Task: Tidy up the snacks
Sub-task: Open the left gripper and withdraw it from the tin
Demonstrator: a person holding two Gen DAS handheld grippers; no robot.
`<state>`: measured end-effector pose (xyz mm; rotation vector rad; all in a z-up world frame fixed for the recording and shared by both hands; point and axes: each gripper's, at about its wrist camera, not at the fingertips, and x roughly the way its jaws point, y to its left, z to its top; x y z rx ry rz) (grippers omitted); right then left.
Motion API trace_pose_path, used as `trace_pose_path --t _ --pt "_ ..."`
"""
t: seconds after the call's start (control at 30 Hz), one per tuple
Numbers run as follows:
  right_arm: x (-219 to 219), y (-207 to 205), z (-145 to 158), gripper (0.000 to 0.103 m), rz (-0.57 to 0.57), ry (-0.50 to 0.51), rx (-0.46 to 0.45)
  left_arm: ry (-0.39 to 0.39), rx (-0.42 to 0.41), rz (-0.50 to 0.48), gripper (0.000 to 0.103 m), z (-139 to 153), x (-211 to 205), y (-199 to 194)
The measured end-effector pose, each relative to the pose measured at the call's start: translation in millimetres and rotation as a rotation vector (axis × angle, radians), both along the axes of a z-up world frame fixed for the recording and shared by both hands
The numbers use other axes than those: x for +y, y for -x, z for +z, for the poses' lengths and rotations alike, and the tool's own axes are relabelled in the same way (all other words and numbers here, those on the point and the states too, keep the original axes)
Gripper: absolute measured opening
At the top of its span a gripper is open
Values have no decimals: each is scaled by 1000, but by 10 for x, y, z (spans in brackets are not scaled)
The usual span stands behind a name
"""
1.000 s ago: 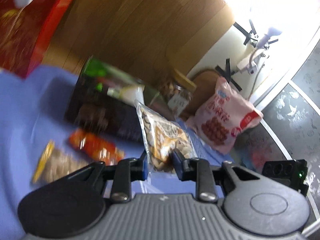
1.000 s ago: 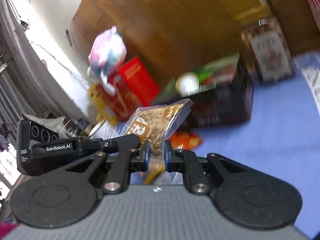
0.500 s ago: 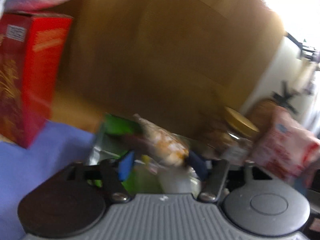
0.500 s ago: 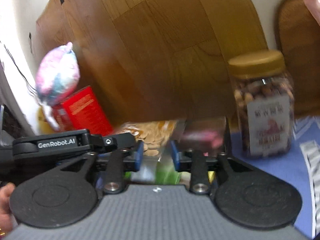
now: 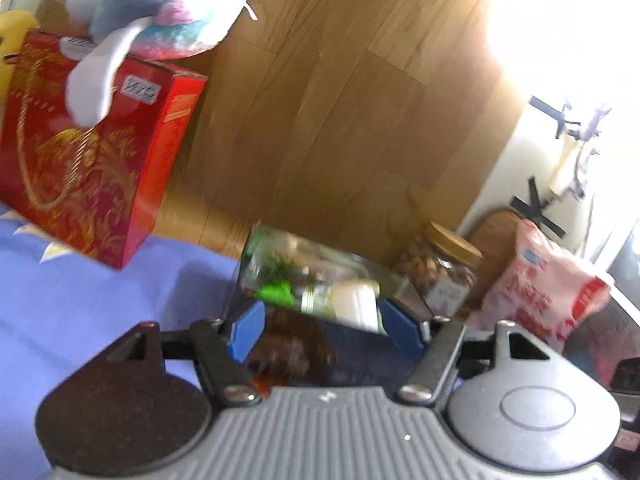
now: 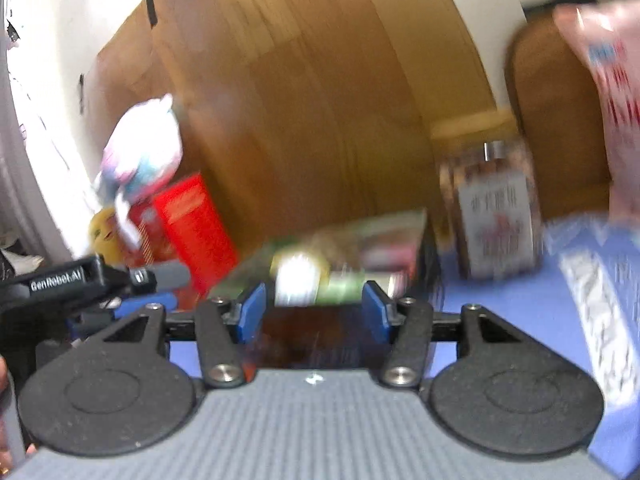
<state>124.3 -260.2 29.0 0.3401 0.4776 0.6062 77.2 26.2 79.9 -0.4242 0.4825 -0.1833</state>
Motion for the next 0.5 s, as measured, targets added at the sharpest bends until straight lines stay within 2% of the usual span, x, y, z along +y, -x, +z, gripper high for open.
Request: trace_pose_path --t 0.13,0.3,0.4,0.5 --pt "3 165 -231 57 51 3 110 4 6 47 67 -143 166 238" --pt "163 182 -331 57 100 2 196 115 56 167 63 -441 641 321" --pt "261 166 -326 57 114 1 208 159 72 174 63 -604 724 312" --pt "357 140 -346 57 125 31 212 138 85 140 63 -677 669 275"
